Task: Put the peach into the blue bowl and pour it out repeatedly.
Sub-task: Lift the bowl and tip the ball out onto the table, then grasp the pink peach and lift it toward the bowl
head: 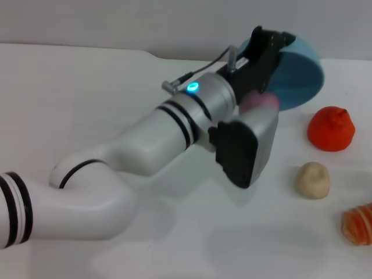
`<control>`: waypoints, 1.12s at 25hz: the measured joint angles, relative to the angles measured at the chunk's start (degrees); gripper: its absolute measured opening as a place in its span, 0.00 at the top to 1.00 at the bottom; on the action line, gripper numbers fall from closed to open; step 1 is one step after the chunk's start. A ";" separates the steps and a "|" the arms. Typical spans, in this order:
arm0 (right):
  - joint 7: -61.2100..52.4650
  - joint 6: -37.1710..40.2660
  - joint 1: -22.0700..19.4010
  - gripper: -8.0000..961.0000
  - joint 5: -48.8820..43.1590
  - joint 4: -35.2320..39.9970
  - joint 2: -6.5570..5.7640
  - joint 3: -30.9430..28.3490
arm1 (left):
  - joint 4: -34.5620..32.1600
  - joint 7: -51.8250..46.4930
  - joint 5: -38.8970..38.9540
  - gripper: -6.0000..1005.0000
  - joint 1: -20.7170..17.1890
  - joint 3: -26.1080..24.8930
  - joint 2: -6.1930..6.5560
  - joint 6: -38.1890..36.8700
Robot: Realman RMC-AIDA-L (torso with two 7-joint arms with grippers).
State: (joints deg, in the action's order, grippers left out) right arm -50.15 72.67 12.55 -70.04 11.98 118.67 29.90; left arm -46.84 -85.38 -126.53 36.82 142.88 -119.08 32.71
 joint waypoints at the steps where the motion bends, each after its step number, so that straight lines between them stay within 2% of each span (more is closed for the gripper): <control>1: 0.00 -0.05 0.06 0.46 0.00 0.00 0.01 -0.01 | 0.65 0.68 -0.02 0.99 -0.10 1.00 0.00 0.93; 3: 0.01 -0.12 0.17 0.46 0.00 -0.02 0.01 -0.02 | 1.67 1.62 -0.04 0.99 -0.40 2.62 -0.01 2.93; 7: -0.18 0.07 0.36 0.46 0.00 -0.03 0.04 0.02 | 1.83 1.35 0.95 0.99 -0.75 2.47 0.00 3.24; 11: -6.50 1.47 0.89 0.46 -1.57 0.35 -0.12 1.08 | -0.90 -4.30 10.92 1.00 -1.06 0.56 0.00 2.83; 15: -23.13 4.61 1.58 0.46 -11.49 7.33 -0.45 3.89 | -3.81 -11.13 22.04 1.00 -0.90 -4.20 0.01 -1.45; 18: -40.19 6.14 3.30 0.46 -24.63 16.72 -0.47 5.39 | -4.53 -17.26 28.25 1.00 -0.20 -10.14 0.26 -10.84; 21: -52.79 8.82 6.62 0.46 -35.68 21.79 -0.43 6.75 | -3.12 -22.72 31.73 1.00 1.04 -18.17 0.41 -22.78; 26: -63.67 11.50 14.02 0.46 -46.56 22.93 -0.60 12.40 | 4.93 -28.85 33.90 1.00 5.80 -32.73 0.66 -44.53; 27: -65.05 11.35 15.62 0.46 -48.16 22.72 -0.54 13.62 | 9.00 -30.02 33.97 1.00 7.94 -37.72 0.68 -51.10; 28: -66.17 10.89 17.09 0.46 -49.37 22.34 -0.37 14.70 | 9.00 -30.02 33.97 1.00 7.94 -37.72 0.68 -51.10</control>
State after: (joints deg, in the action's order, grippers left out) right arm -116.32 83.57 29.64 -119.41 34.32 118.30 44.61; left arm -37.84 -115.40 -92.57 44.76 105.16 -118.40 -18.39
